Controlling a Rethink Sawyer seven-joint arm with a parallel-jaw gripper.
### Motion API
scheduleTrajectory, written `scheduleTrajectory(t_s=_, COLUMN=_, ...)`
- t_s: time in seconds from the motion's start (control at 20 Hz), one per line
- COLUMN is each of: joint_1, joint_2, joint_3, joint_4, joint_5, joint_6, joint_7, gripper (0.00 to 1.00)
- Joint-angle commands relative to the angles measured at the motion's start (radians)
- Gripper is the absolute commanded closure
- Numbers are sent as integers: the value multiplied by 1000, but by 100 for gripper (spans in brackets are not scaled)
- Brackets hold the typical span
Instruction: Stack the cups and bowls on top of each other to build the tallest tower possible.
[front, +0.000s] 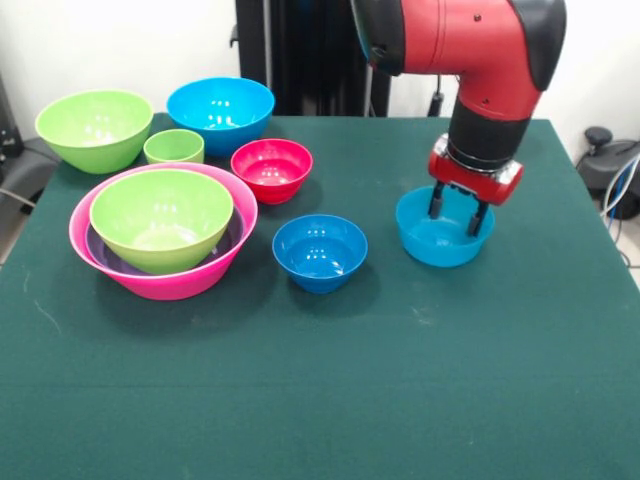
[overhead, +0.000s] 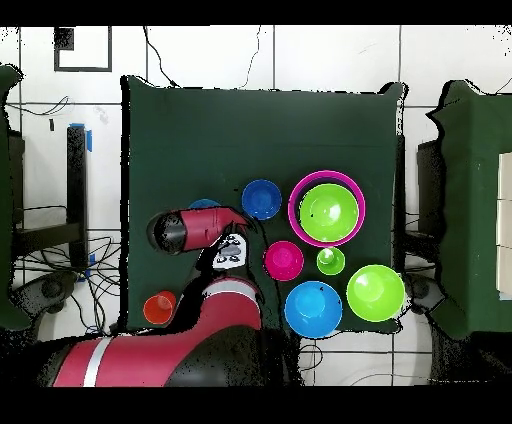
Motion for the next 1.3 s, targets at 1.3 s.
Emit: scheduleTrajectory(t_s=1.3, joint_1=-26, joint_2=-138, joint_3=130, joint_4=108, joint_5=-6, joint_6=44, joint_7=69, gripper=0)
